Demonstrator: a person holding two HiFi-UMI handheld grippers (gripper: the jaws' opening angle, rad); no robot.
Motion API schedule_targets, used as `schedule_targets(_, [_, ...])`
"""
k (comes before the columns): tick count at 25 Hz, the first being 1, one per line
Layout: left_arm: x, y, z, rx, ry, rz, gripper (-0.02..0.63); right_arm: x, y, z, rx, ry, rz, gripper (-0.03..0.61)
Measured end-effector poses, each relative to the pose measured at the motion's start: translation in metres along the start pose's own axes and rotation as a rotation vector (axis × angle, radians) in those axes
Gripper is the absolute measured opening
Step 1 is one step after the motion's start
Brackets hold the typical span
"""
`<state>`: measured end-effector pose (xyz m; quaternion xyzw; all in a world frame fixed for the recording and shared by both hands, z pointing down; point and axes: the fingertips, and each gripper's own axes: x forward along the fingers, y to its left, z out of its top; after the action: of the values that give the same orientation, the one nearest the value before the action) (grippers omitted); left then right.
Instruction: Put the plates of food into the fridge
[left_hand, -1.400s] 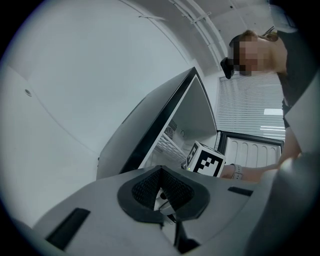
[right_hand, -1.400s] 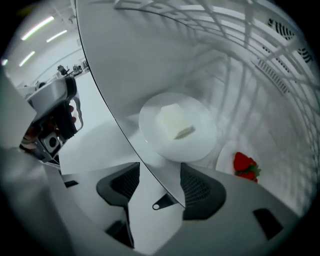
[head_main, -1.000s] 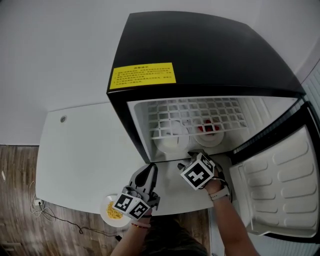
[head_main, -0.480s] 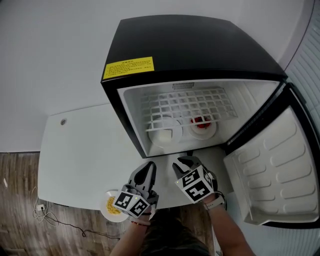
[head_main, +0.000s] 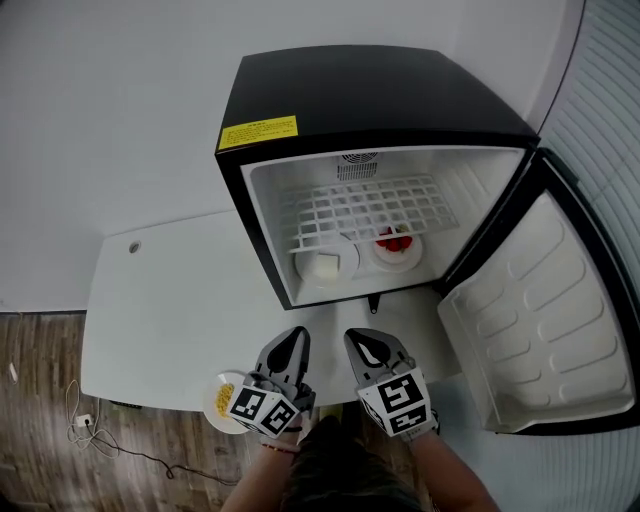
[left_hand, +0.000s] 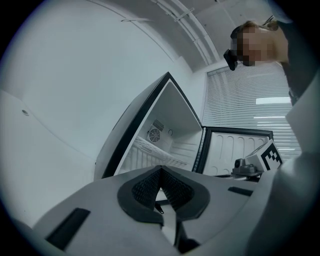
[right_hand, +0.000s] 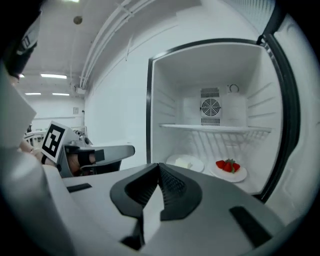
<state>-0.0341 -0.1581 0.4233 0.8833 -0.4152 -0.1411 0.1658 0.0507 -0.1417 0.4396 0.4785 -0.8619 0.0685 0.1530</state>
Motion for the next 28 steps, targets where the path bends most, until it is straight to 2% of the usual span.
schedule_targets(8, [-0.022, -0.032, 0.009, 0.043, -0.003, -0.022, 0.006, -0.046, 0.015, 0.015, 0.041, -0.120, -0.037, 0.008])
schedule_targets(16, [-0.057, -0.052, 0.014, 0.110, -0.050, -0.023, 0.006, -0.068, 0.055, 0.018, 0.009, -0.162, 0.009, 0.008])
schedule_targets(21, [-0.099, -0.040, 0.016, 0.136, -0.077, 0.054, 0.006, -0.063, 0.100, 0.003, 0.018, -0.141, 0.086, 0.008])
schedule_targets(28, [-0.191, 0.010, 0.021, 0.135, -0.098, 0.288, 0.006, -0.037, 0.180, -0.031, 0.054, -0.046, 0.224, 0.008])
